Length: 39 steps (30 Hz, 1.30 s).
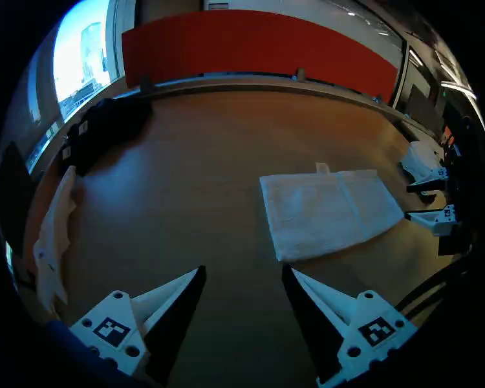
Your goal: Fold towel
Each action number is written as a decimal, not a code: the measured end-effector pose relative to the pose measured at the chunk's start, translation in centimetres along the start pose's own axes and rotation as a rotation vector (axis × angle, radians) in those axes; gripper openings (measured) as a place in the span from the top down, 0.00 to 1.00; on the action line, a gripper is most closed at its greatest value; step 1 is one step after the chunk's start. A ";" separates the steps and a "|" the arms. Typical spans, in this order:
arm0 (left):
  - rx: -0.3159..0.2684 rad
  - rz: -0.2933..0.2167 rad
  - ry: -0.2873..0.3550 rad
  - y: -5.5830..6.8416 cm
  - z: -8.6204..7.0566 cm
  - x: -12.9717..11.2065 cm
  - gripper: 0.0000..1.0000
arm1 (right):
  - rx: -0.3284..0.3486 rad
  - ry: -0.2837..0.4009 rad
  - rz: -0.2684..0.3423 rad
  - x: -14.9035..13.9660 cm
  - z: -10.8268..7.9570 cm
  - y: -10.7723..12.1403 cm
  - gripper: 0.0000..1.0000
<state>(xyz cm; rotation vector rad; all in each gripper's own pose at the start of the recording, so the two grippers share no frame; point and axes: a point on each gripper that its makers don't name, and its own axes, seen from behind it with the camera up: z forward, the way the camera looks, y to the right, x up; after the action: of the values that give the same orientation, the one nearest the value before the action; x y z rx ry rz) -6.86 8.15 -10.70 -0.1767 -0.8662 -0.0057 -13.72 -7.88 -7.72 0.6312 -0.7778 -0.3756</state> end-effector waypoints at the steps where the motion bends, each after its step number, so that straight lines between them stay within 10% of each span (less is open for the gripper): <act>1: 0.002 -0.003 -0.001 -0.1 -0.2 -0.2 0.14 | 0.003 -0.005 -0.001 -0.3 0.1 -0.1 0.04; 11: 0.031 -0.029 -0.016 -1.7 -1.4 -1.7 0.14 | 0.036 -0.043 -0.003 -2.1 0.6 -1.1 0.11; 39: 0.031 -0.029 -0.026 -2.5 -1.6 -2.4 0.13 | 0.097 -0.082 -0.002 -2.8 1.0 -1.7 0.79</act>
<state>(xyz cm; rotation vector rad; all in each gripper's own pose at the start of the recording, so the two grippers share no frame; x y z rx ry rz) -7.40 5.28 -13.19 -0.1353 -0.8941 -0.0176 -16.46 -8.08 -9.77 0.7104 -0.8782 -0.3688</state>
